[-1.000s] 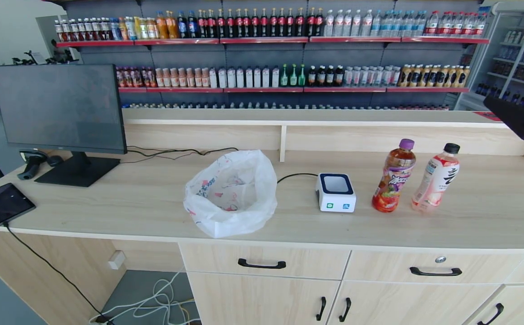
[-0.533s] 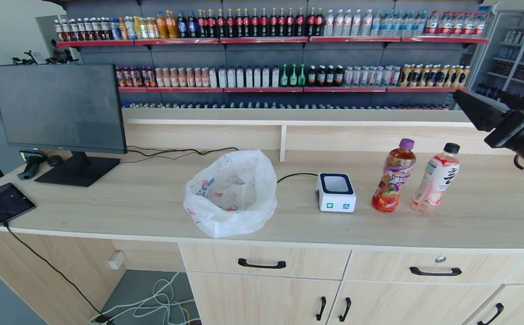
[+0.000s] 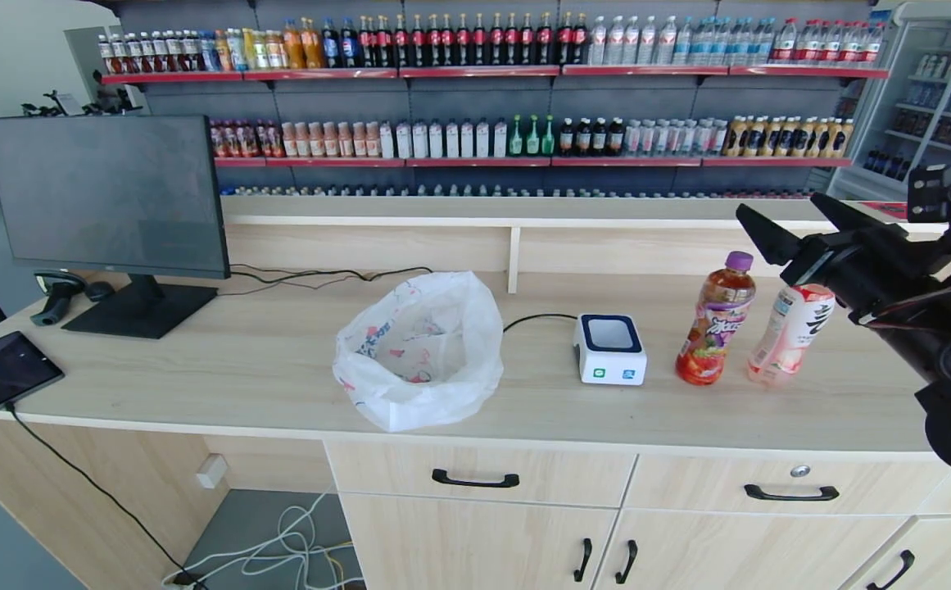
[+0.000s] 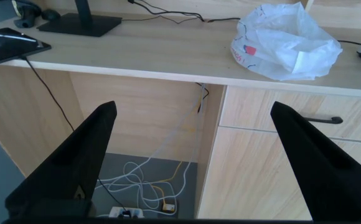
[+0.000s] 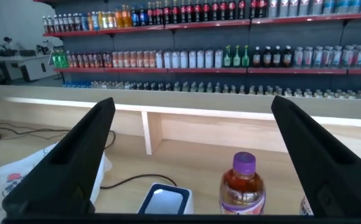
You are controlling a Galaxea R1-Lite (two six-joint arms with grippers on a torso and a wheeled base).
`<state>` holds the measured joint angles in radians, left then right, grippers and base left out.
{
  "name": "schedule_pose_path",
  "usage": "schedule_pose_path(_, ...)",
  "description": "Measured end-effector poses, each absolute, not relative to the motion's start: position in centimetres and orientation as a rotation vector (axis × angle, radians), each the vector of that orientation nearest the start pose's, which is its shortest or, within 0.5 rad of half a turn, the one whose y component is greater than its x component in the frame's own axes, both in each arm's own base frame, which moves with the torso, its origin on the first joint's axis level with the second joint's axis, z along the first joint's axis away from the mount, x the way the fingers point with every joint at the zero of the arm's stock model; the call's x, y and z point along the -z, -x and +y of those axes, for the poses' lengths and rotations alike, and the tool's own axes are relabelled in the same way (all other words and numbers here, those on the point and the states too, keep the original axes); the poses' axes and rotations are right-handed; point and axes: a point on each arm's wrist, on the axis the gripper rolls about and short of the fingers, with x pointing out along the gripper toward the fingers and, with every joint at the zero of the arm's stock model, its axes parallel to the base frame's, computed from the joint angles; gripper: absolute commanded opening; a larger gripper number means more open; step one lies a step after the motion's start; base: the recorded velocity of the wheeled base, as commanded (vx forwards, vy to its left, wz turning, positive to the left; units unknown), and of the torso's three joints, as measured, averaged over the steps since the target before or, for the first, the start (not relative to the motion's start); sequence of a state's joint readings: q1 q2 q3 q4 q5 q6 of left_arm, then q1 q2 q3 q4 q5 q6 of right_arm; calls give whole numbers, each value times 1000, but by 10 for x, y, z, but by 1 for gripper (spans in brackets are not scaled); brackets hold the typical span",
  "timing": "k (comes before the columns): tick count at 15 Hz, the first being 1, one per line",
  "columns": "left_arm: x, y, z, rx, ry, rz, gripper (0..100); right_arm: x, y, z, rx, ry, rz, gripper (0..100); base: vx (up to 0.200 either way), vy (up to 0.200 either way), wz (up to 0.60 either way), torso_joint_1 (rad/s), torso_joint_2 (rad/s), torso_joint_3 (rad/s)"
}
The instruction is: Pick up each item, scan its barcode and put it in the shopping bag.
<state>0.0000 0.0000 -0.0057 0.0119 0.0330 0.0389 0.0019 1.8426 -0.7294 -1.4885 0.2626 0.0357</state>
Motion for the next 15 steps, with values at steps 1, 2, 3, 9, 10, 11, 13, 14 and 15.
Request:
schedule_pose_path(1, -76, 23, 1, -33, -39, 7, 100, -196, -326, 4, -265, 26, -360, 100, 0, 0, 0, 0, 0, 0)
schedule_pose_path(2, -76, 23, 1, -33, -39, 7, 100, -188, -332, 1, -257, 31, -348, 100, 0, 0, 0, 0, 0, 0)
schedule_pose_path(3, -76, 23, 1, -33, -39, 7, 100, -181, -336, -1, -250, 33, -337, 100, 0, 0, 0, 0, 0, 0)
schedule_pose_path(9, -76, 23, 1, -33, -39, 7, 100, -138, -358, -6, -234, 36, -244, 100, 0, 0, 0, 0, 0, 0)
schedule_pose_path(10, -76, 23, 1, -33, -39, 7, 100, -131, -361, -7, -235, 32, -226, 100, 0, 0, 0, 0, 0, 0)
schedule_pose_path(11, -76, 23, 1, -33, -39, 7, 100, -125, -363, -7, -234, 28, -210, 100, 0, 0, 0, 0, 0, 0)
schedule_pose_path(13, -76, 23, 1, -33, -39, 7, 100, -113, -367, -7, -235, 13, -177, 100, 0, 0, 0, 0, 0, 0)
schedule_pose_path(14, -76, 23, 1, -33, -39, 7, 100, -108, -368, -8, -232, 6, -164, 100, 0, 0, 0, 0, 0, 0)
schedule_pose_path(15, -76, 23, 1, -33, -39, 7, 100, -103, -369, -11, -224, 2, -149, 100, 0, 0, 0, 0, 0, 0)
